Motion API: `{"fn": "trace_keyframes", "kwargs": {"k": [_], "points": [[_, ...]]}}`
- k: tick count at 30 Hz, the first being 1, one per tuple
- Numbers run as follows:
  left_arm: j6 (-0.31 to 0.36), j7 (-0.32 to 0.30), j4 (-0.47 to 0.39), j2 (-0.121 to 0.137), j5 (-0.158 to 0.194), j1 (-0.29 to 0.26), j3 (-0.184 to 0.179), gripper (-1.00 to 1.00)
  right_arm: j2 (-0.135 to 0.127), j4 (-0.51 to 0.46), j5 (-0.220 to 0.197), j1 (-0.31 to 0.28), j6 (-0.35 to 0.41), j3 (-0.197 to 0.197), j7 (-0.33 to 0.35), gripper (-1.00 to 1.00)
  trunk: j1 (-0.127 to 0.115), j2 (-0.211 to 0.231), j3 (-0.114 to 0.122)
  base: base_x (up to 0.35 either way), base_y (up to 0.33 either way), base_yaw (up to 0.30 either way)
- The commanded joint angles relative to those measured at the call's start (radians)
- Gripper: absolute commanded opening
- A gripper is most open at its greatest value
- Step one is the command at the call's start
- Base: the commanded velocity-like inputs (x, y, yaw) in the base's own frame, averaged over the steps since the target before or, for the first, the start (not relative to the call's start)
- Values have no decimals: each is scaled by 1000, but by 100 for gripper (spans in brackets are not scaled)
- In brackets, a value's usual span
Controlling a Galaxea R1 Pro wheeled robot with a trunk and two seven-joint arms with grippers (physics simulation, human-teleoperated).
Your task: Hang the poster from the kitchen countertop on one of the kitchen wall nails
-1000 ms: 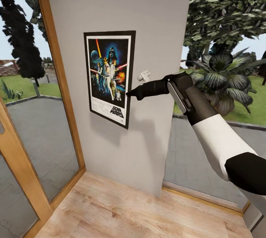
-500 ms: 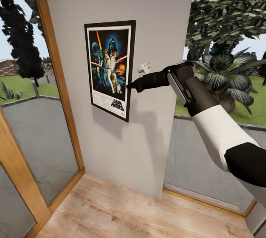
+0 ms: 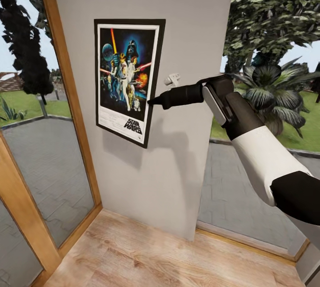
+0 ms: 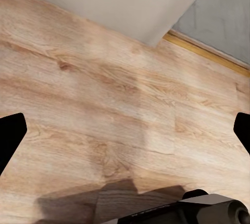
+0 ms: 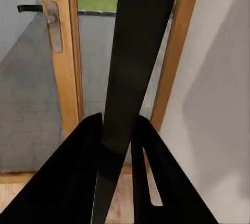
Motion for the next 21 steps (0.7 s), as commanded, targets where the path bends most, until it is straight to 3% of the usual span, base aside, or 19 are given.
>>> {"fn": "trace_keyframes", "kwargs": {"k": [1, 21], "points": [[0, -4, 0, 0, 4, 0, 1, 100, -1, -1, -6, 0, 5, 1, 2, -100, 0, -1, 0, 0, 0, 0], [0, -4, 0, 0, 4, 0, 1, 100, -4, -2, -12, 2, 0, 4, 73, -100, 0, -1, 0, 0, 0, 0]]}}
